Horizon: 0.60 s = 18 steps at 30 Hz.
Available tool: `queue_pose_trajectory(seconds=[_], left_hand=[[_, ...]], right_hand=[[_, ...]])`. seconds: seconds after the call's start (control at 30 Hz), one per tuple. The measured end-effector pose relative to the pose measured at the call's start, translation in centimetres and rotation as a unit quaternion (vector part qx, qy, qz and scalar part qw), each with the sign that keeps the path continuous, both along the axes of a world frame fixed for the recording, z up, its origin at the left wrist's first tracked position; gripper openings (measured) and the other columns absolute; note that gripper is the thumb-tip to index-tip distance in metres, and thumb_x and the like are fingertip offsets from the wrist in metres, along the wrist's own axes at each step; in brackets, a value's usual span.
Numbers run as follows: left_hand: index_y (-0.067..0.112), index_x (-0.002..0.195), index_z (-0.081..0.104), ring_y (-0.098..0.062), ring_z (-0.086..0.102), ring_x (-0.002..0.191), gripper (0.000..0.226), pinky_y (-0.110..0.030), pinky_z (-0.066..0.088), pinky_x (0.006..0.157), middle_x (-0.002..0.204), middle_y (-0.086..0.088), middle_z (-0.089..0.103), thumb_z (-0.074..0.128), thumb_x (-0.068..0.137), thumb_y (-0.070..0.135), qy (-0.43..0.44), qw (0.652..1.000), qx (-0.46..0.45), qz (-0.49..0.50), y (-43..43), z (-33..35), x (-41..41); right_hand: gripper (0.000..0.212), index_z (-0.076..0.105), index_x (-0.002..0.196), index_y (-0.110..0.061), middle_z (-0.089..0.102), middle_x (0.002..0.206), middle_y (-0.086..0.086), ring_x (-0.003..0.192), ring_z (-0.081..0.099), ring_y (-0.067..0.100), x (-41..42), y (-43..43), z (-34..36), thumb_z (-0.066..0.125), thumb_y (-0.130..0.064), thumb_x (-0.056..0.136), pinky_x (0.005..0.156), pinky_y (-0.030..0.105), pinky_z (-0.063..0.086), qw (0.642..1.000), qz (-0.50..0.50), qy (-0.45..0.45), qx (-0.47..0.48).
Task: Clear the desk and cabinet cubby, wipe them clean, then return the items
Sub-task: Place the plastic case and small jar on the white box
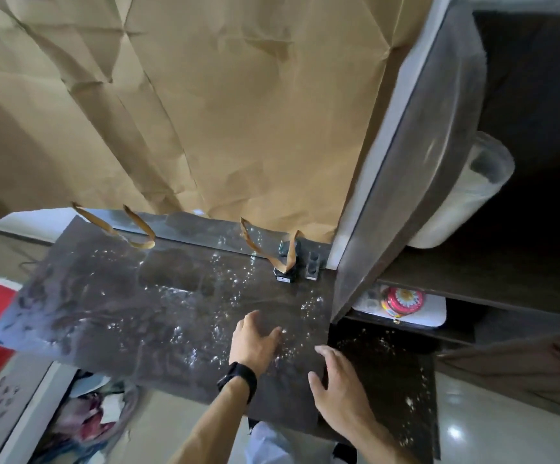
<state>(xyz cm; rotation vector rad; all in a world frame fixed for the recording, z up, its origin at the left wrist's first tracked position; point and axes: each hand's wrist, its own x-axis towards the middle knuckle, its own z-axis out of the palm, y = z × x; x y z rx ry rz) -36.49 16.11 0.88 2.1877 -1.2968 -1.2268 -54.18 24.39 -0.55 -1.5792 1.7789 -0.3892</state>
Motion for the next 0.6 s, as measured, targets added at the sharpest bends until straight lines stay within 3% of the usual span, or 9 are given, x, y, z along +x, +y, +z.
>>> queue_pose_trajectory(seconds=[0.1, 0.23, 0.4, 0.6], left_hand=[[0.022, 0.142, 0.042, -0.024, 0.044, 0.131, 0.068, -0.038, 0.04, 0.108, 0.142, -0.005, 0.048, 0.069, 0.084, 0.045, -0.045, 0.997, -0.019, -0.063, -3.1, -1.0, 1.0], [0.024, 0.147, 0.034, -0.024, 0.037, 0.137, 0.077, -0.041, 0.034, 0.11, 0.148, -0.002, 0.042, 0.064, 0.083, 0.055, -0.123, 0.982, -0.038, -0.14, -7.8, -2.6, 0.7], [0.021, 0.121, 0.05, -0.027, 0.048, 0.121, 0.064, -0.043, 0.04, 0.098, 0.127, -0.001, 0.055, 0.061, 0.078, 0.068, -0.16, 0.973, -0.066, -0.154, -12.9, -4.5, -0.7], [0.023, 0.107, 0.062, -0.025, 0.056, 0.109, 0.07, -0.04, 0.043, 0.091, 0.11, 0.001, 0.063, 0.048, 0.07, 0.081, -0.158, 0.965, -0.047, -0.203, -15.1, -5.1, -0.5]], right_hand=[[0.051, 0.042, 0.146, -0.015, 0.036, 0.153, -0.002, 0.143, 0.033, 0.017, 2.8, -3.6, -1.2, 0.053, -0.028, 0.098, 0.117, 0.021, 0.018, 0.999, -0.007, 0.048, -0.016], [0.052, 0.046, 0.143, -0.007, 0.041, 0.152, 0.011, 0.141, 0.038, 0.028, 5.0, -9.0, -2.6, 0.059, -0.02, 0.095, 0.117, 0.035, 0.029, 0.991, -0.039, 0.117, -0.053], [0.058, 0.045, 0.139, 0.001, 0.048, 0.14, 0.022, 0.127, 0.051, 0.037, 5.6, -14.9, -4.2, 0.068, -0.015, 0.088, 0.103, 0.041, 0.044, 0.977, -0.145, 0.141, -0.059], [0.057, 0.047, 0.139, -0.006, 0.049, 0.138, 0.017, 0.128, 0.047, 0.033, 5.5, -18.9, -4.7, 0.068, -0.03, 0.092, 0.105, 0.041, 0.038, 0.964, -0.256, 0.073, 0.016]])
